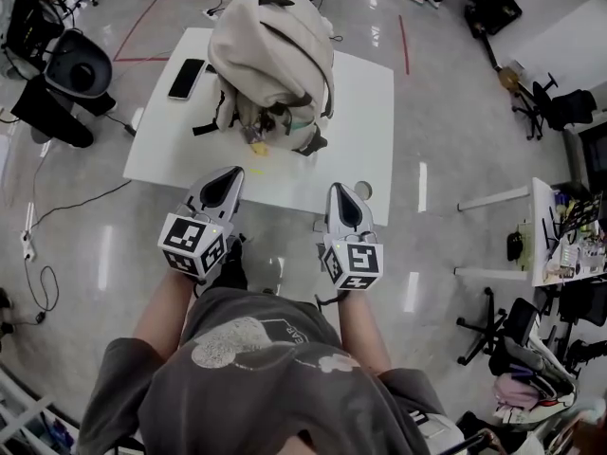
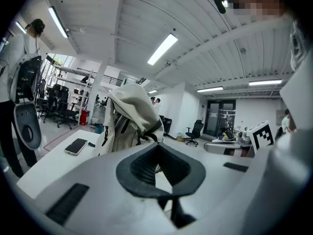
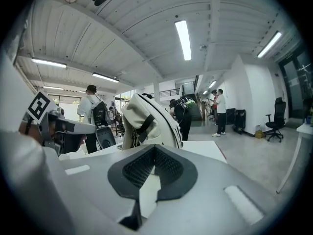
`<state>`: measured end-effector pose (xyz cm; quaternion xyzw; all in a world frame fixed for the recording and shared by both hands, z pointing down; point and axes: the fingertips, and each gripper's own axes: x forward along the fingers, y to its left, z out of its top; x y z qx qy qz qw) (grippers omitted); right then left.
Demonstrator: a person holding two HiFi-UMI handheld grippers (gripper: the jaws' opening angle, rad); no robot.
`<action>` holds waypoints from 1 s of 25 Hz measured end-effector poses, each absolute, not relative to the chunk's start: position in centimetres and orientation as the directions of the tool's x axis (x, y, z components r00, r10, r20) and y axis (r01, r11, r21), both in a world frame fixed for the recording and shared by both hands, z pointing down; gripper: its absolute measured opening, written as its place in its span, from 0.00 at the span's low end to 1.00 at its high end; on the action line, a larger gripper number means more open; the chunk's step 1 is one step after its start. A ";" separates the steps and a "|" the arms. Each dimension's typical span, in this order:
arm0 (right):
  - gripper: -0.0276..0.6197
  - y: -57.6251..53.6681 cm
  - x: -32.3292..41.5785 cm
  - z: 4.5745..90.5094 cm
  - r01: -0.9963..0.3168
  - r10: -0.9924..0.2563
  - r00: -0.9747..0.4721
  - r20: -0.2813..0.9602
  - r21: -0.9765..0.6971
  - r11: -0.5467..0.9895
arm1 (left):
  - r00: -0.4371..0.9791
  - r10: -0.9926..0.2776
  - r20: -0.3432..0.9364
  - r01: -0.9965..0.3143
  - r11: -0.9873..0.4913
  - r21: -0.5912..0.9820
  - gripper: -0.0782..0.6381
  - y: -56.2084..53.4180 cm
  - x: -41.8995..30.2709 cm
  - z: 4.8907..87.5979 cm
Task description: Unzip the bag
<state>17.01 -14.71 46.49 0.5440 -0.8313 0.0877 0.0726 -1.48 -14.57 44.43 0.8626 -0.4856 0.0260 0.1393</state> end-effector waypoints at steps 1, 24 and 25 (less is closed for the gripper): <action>0.04 -15.3 16.9 46.3 -0.921 -0.895 -0.390 0.215 -0.066 0.385 | 0.530 -0.829 0.179 -0.843 -0.492 0.220 0.12 -15.3 -1.7 44.4; 0.04 -22.7 9.6 45.5 -0.952 -0.934 -0.304 0.188 -0.027 0.304 | 0.672 -0.719 0.179 -0.741 -0.654 0.154 0.23 -25.0 -1.6 47.4; 0.04 -22.8 9.6 45.6 -0.954 -0.936 -0.297 0.189 -0.025 0.298 | 0.674 -0.717 0.180 -0.739 -0.657 0.151 0.23 -25.2 -1.5 47.6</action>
